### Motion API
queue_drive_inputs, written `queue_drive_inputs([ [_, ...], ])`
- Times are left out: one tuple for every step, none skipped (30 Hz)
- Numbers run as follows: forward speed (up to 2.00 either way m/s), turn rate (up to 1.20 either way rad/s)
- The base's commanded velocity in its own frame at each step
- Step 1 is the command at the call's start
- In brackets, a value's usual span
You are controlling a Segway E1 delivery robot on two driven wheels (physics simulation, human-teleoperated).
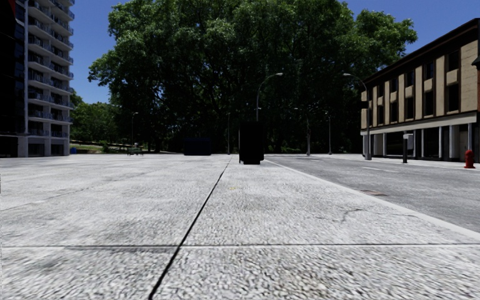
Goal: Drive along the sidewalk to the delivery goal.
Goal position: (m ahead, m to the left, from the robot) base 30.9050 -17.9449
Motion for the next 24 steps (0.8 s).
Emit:
queue_drive_inputs([
  [2.00, 0.00],
  [2.00, 0.00],
  [2.00, 0.00],
  [2.00, 0.00],
  [2.00, 0.00],
  [2.00, 0.00],
  [2.00, 0.00],
  [2.00, 0.00],
  [2.00, 0.00],
  [2.00, 0.00],
  [2.00, 0.00],
  [2.00, 0.00],
  [2.00, 0.00],
  [2.00, 0.00],
  [2.00, 0.00],
  [2.00, 0.00],
  [2.00, 0.00],
  [2.00, 0.00],
  [2.00, 0.00],
  [2.00, 0.00],
  [2.00, 0.00],
  [2.00, 0.00],
  [2.00, 0.00],
  [2.00, 0.00],
])
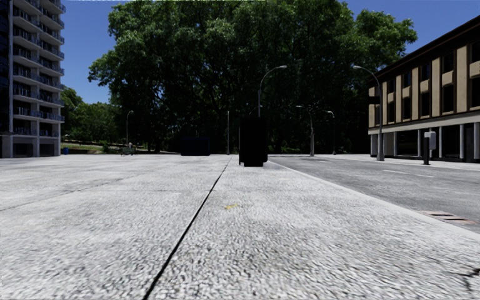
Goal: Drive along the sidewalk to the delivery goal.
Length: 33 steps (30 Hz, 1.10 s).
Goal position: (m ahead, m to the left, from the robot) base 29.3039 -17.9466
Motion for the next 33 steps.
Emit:
queue_drive_inputs([
  [2.00, 0.00],
  [2.00, 0.00],
  [2.00, 0.00],
  [2.00, 0.00],
  [2.00, 0.03],
  [2.00, 0.10],
  [2.00, 0.10],
  [2.00, 0.13],
  [2.00, 0.14],
  [2.00, 0.14],
  [2.00, 0.17],
  [2.00, 0.17],
  [2.00, 0.19],
  [2.00, 0.20],
  [2.00, 0.20],
  [2.00, 0.20],
  [2.00, 0.20],
  [2.00, 0.20],
  [2.00, 0.20],
  [2.00, 0.20],
  [2.00, 0.20],
  [2.00, 0.20],
  [2.00, 0.20],
  [2.00, 0.20],
  [2.00, 0.20],
  [2.00, 0.20],
  [2.00, 0.20],
  [2.00, 0.20],
  [2.00, 0.20],
  [2.00, 0.20],
  [2.00, 0.20],
  [2.00, 0.20],
  [2.00, 0.20],
])
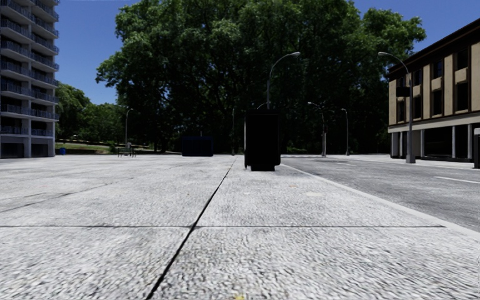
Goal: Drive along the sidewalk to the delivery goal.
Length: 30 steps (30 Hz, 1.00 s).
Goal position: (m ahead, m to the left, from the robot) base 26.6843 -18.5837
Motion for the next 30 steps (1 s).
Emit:
queue_drive_inputs([
  [2.00, 0.20],
  [2.00, 0.20],
  [2.00, 0.20],
  [2.00, 0.20],
  [2.00, 0.20],
  [2.00, 0.20],
  [2.00, 0.20],
  [2.00, 0.20],
  [2.00, 0.20],
  [2.00, 0.21],
  [2.00, 0.21],
  [2.00, 0.22],
  [2.00, 0.22],
  [2.00, 0.22],
  [2.00, 0.22],
  [2.00, 0.22],
  [2.00, 0.22],
  [2.00, 0.22],
  [2.00, 0.22],
  [2.00, 0.22],
  [2.00, 0.22],
  [2.00, 0.22],
  [2.00, 0.22],
  [2.00, 0.22],
  [2.00, 0.23],
  [2.00, 0.23],
  [2.00, 0.23],
  [2.00, 0.23],
  [2.00, 0.23],
  [2.00, 0.24],
])
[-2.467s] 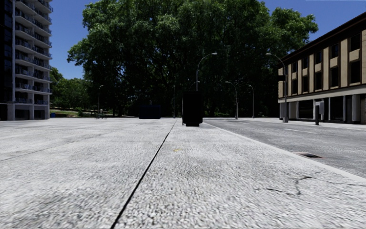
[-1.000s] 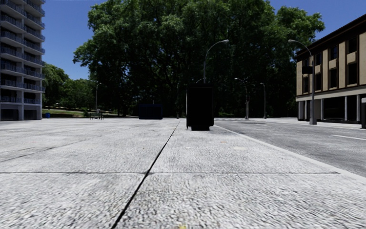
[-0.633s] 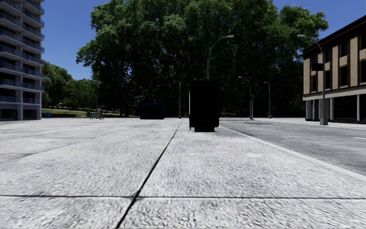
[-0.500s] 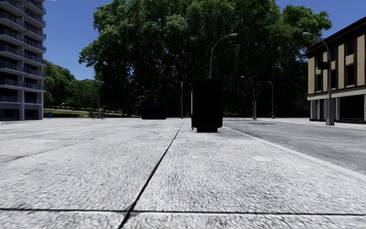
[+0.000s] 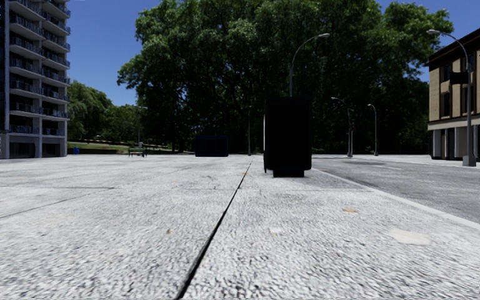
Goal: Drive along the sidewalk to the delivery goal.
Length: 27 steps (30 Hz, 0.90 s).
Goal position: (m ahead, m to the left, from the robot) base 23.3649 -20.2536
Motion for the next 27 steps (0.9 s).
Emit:
queue_drive_inputs([
  [2.00, 0.24],
  [2.00, 0.24],
  [2.00, 0.24],
  [2.00, 0.24],
  [2.00, 0.24],
  [2.00, 0.24],
  [2.00, 0.24],
  [2.00, 0.24],
  [2.00, 0.24],
  [2.00, 0.24],
  [2.00, 0.24],
  [2.00, 0.24],
  [2.00, 0.24],
  [2.00, 0.24],
  [2.00, 0.24],
  [2.00, 0.24],
  [2.00, 0.24],
  [2.00, 0.24],
  [2.00, 0.24],
  [2.00, 0.24],
  [2.00, 0.24],
  [2.00, 0.24],
  [2.00, 0.23],
  [2.00, 0.09],
  [2.00, 0.00],
  [2.00, 0.00],
  [2.00, 0.00],
])
